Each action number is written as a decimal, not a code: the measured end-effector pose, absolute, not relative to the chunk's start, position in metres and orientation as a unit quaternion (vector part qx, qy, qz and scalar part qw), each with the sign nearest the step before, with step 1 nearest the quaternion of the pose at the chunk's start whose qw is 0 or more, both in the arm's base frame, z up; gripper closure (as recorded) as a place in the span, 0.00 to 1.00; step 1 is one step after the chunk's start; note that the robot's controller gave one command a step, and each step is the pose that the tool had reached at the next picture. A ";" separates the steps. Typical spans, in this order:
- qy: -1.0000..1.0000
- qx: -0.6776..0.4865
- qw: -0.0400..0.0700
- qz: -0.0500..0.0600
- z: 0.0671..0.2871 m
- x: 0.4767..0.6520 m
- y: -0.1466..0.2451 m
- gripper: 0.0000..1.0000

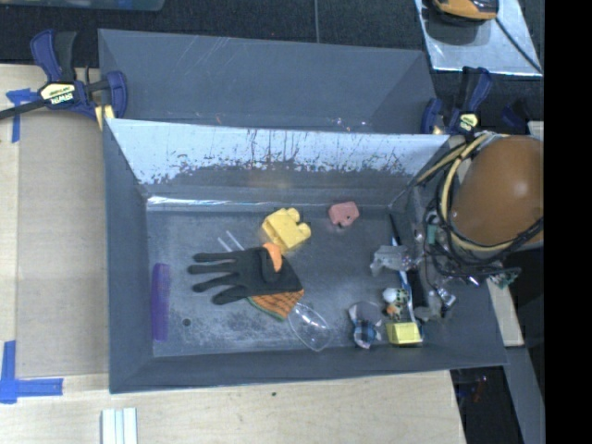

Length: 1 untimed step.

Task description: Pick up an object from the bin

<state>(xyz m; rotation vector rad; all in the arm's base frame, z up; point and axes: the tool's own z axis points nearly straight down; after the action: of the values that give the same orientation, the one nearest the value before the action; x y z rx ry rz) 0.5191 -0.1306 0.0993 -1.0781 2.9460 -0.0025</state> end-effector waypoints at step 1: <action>0.943 -0.334 0.005 -0.003 0.083 0.510 -0.122 0.00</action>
Offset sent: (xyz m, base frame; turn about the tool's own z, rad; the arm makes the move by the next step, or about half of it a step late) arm -0.0033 0.0158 -0.0293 0.2891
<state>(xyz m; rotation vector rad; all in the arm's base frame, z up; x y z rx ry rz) 0.5105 -0.1221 0.0832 -1.0445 2.9516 -0.0079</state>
